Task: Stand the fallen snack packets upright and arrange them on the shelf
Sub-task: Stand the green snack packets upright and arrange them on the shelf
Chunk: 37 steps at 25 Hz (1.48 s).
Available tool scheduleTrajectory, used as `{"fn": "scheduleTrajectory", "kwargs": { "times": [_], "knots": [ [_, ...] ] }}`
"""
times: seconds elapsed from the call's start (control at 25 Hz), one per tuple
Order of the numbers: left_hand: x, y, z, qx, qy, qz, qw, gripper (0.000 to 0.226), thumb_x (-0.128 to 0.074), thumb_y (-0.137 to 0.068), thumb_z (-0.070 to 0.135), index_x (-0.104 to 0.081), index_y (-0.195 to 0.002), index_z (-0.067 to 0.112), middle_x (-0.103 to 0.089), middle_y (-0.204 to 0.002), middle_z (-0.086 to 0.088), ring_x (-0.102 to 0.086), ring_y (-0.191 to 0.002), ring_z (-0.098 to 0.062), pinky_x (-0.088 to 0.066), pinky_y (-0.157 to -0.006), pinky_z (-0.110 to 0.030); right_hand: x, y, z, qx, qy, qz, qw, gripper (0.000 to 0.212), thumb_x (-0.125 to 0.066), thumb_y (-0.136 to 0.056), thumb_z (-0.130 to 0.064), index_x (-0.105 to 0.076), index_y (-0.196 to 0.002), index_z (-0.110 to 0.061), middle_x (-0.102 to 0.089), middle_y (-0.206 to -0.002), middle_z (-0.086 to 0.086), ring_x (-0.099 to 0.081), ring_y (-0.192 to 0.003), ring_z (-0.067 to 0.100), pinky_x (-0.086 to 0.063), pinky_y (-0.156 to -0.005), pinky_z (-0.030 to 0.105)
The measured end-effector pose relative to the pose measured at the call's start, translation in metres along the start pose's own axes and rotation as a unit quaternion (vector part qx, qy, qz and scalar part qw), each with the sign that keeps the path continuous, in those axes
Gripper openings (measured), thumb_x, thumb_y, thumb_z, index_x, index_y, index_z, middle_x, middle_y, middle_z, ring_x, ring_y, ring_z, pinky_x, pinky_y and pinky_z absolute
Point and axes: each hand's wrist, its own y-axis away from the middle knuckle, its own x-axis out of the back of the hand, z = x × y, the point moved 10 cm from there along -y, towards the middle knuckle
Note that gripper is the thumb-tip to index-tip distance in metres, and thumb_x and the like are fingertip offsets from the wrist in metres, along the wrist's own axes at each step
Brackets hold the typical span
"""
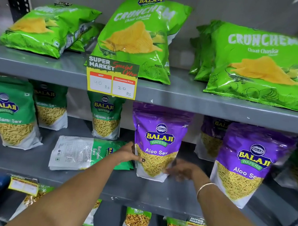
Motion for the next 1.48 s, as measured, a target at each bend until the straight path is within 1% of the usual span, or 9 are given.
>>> {"fn": "scheduleTrajectory", "kwargs": {
  "times": [0.12,0.24,0.44,0.56,0.68,0.88,1.04,1.16,1.48],
  "knots": [
    [0.032,0.012,-0.005,-0.006,-0.058,0.046,0.997,0.053,-0.073,-0.074,0.012,-0.051,-0.121,-0.002,-0.057,-0.122,-0.015,-0.053,-0.115,-0.026,-0.042,-0.093,-0.029,-0.001,-0.001,0.029,-0.186,0.1,-0.04,0.977,0.031,-0.081,-0.063,-0.022,-0.061,-0.074,-0.002,-0.065,-0.049,0.015,-0.065,-0.044,0.028,-0.056,-0.044,0.032],
    [0.091,0.022,-0.023,0.003,-0.14,0.101,0.985,0.044,-0.066,-0.081,0.018,-0.055,-0.117,-0.004,-0.057,-0.127,-0.02,-0.053,-0.119,-0.03,-0.043,-0.097,-0.034,-0.031,-0.016,0.004,-0.173,0.041,-0.044,0.983,0.015,-0.058,-0.083,-0.017,-0.059,-0.079,-0.003,-0.07,-0.06,0.015,-0.073,-0.073,0.035,-0.062,-0.063,0.045],
    [0.187,0.016,-0.076,0.028,-0.27,0.101,0.957,0.052,-0.046,-0.092,0.035,-0.045,-0.131,0.002,-0.052,-0.131,-0.013,-0.052,-0.117,-0.026,-0.042,-0.097,-0.025,-0.148,-0.035,-0.039,-0.202,0.058,-0.173,0.962,0.034,-0.065,-0.077,-0.039,-0.055,-0.072,-0.007,-0.072,-0.052,0.007,-0.071,-0.052,0.023,-0.059,-0.056,0.036],
    [0.222,0.003,-0.12,0.061,-0.273,0.04,0.959,0.059,-0.041,-0.093,0.038,-0.032,-0.142,0.006,-0.05,-0.132,-0.011,-0.054,-0.115,-0.023,-0.044,-0.094,-0.017,-0.191,-0.056,-0.049,-0.183,-0.062,-0.055,0.98,0.061,-0.078,-0.055,-0.049,-0.054,-0.083,-0.001,-0.064,-0.058,0.017,-0.07,-0.078,0.039,-0.058,-0.055,0.04],
    [0.23,-0.014,-0.149,0.059,-0.269,-0.036,0.961,0.077,-0.046,-0.086,0.052,-0.026,-0.145,0.006,-0.035,-0.15,-0.015,-0.041,-0.133,-0.033,-0.037,-0.108,-0.037,-0.224,-0.065,-0.054,-0.167,-0.225,0.074,0.957,0.052,-0.052,-0.087,-0.041,-0.038,-0.126,-0.009,-0.047,-0.075,0.015,-0.058,-0.078,0.042,-0.055,-0.05,0.041],
    [0.22,-0.013,-0.165,0.053,-0.227,-0.141,0.962,0.085,-0.055,-0.078,0.058,-0.033,-0.14,0.004,-0.035,-0.149,-0.011,-0.032,-0.138,-0.025,-0.028,-0.111,-0.032,-0.242,-0.078,-0.069,-0.113,-0.431,0.263,0.856,0.036,-0.064,-0.079,-0.042,-0.053,-0.092,-0.011,-0.056,-0.09,0.013,-0.06,-0.074,0.027,-0.048,-0.063,0.042],
    [0.202,-0.002,-0.185,0.102,-0.114,-0.224,0.963,0.046,-0.07,-0.072,0.044,-0.058,-0.104,0.014,-0.061,-0.088,-0.002,-0.057,-0.08,-0.015,-0.047,-0.067,-0.026,-0.227,-0.097,-0.045,-0.065,-0.461,0.37,0.804,0.117,-0.085,-0.036,-0.057,-0.044,-0.129,-0.001,-0.055,-0.132,0.015,-0.058,-0.112,0.039,-0.05,-0.087,0.062],
    [0.189,0.012,-0.182,0.112,-0.11,-0.278,0.948,0.017,-0.068,-0.077,0.032,-0.058,-0.079,0.019,-0.058,-0.074,0.0,-0.054,-0.064,-0.012,-0.047,-0.058,-0.024,-0.224,-0.048,-0.077,-0.041,-0.447,0.443,0.776,0.101,-0.083,-0.055,-0.045,-0.038,-0.131,0.005,-0.054,-0.129,0.013,-0.055,-0.115,0.035,-0.048,-0.095,0.053],
    [0.195,0.017,-0.122,0.003,-0.082,-0.231,0.97,0.062,-0.075,-0.071,0.01,-0.045,-0.126,0.008,-0.056,-0.126,-0.002,-0.05,-0.116,-0.018,-0.045,-0.092,-0.026,-0.167,-0.008,-0.146,0.043,-0.336,0.522,0.783,0.083,-0.078,-0.07,-0.025,-0.035,-0.133,0.007,-0.049,-0.137,0.021,-0.049,-0.125,0.033,-0.039,-0.103,0.035]
  ]
}}
